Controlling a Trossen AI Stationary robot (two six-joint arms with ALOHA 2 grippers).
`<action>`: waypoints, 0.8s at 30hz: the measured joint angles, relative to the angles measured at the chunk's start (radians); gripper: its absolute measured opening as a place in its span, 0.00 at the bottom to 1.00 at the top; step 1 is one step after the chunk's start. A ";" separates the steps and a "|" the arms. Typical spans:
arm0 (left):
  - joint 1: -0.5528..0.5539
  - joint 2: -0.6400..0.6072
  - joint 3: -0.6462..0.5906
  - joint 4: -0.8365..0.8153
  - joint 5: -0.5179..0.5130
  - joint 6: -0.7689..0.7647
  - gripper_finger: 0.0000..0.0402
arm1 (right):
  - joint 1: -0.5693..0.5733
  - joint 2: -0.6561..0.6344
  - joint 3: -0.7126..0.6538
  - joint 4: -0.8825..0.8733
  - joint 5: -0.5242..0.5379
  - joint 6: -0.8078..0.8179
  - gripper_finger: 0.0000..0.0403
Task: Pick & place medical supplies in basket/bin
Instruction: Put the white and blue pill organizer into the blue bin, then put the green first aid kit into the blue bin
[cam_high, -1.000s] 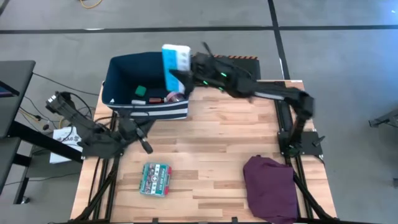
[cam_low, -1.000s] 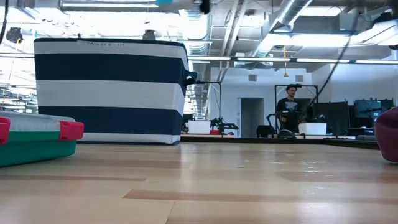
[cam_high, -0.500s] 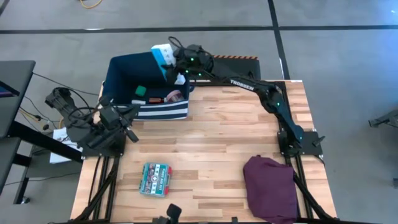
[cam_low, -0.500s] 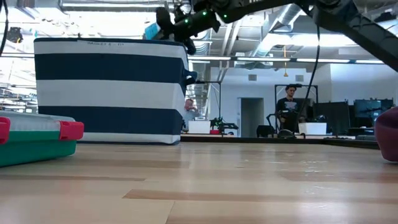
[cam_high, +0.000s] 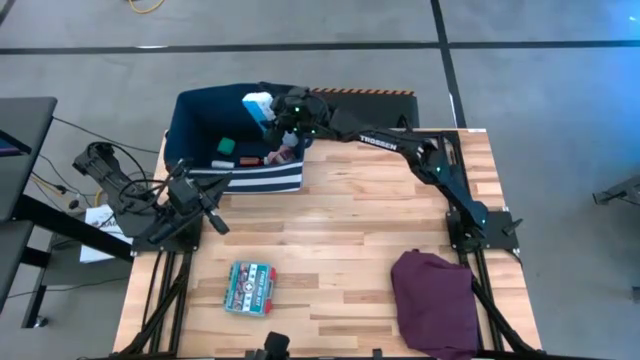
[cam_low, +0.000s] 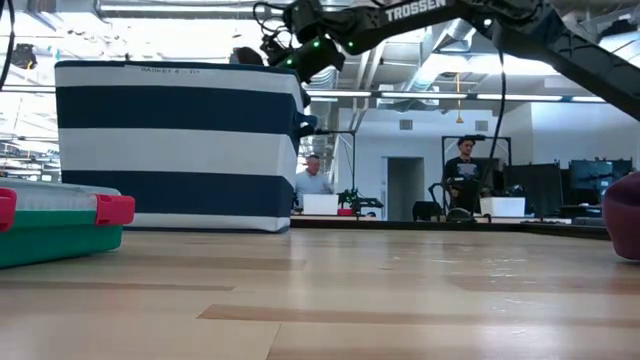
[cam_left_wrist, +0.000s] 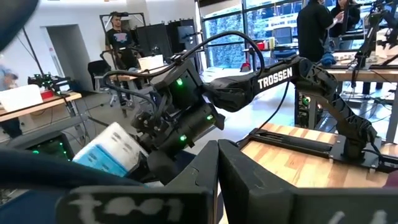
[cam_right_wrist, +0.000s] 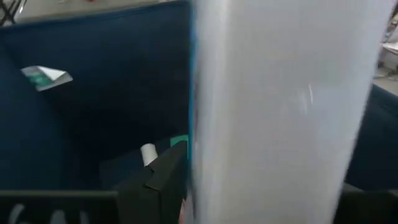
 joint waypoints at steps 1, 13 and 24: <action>0.000 0.000 0.000 0.000 0.000 0.000 0.00 | 0.004 0.000 0.000 0.000 0.000 -0.008 0.43; 0.000 -0.001 0.000 0.000 0.000 -0.008 0.00 | 0.021 -0.006 0.012 -0.015 -0.007 -0.008 0.54; 0.000 -0.001 0.000 -0.002 -0.001 -0.009 0.00 | 0.038 -0.217 0.043 -0.099 -0.004 -0.060 0.49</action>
